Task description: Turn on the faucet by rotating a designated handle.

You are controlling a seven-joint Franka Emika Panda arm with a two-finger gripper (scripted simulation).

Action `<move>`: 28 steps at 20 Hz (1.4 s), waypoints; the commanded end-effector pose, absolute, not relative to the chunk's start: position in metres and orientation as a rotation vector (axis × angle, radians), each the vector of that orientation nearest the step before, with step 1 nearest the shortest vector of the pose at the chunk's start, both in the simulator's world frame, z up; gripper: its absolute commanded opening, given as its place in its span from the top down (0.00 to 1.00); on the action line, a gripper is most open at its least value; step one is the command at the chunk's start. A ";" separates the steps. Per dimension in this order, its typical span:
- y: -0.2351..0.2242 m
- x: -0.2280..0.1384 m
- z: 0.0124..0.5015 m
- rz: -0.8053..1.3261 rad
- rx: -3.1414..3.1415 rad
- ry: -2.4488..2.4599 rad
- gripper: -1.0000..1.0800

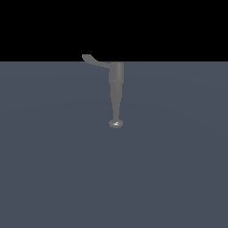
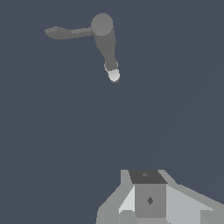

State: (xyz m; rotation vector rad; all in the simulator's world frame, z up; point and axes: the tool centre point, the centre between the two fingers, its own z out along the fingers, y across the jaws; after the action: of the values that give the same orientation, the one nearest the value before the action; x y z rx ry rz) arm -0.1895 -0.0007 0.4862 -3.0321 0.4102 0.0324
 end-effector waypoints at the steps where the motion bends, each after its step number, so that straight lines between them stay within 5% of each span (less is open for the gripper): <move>1: 0.001 -0.174 0.484 0.042 -3.008 0.497 1.00; 28: 0.035 -0.011 0.416 0.130 -2.668 1.459 1.00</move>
State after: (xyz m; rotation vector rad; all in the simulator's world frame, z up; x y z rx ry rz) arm -0.0197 0.0326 0.4221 -2.6927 1.4046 0.1286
